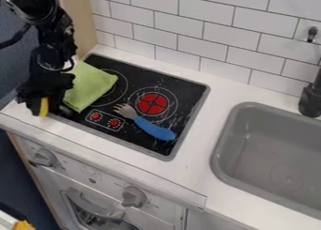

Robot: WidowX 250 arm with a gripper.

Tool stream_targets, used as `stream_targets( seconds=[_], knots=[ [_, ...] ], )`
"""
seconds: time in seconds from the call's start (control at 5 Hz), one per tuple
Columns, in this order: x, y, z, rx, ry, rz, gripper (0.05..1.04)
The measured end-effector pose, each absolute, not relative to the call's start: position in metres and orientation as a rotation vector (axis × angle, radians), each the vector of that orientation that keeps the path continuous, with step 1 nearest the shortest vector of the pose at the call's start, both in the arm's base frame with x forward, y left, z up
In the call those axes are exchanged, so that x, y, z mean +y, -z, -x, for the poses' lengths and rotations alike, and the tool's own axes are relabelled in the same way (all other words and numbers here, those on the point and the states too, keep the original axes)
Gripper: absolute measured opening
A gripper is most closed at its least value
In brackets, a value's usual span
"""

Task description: Move the banana to upper left of the sink

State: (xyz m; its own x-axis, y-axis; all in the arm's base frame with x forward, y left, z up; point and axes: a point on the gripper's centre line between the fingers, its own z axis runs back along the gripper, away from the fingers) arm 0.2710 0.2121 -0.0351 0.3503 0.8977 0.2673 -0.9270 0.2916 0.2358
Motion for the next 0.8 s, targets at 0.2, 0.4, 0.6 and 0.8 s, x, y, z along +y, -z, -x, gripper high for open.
stream_targets(
  seconds=[0.2,0.4,0.6,0.8],
  knots=[
    [0.202,0.034,-0.271,-0.091,-1.19,-0.372,0.53],
    [0.19,0.034,-0.271,-0.092,-1.166,-0.363,0.529],
    [0.179,0.03,-0.273,-0.095,-1.145,-0.352,0.528],
    [0.165,0.009,-0.276,-0.142,-1.17,-0.321,0.527]
  ],
)
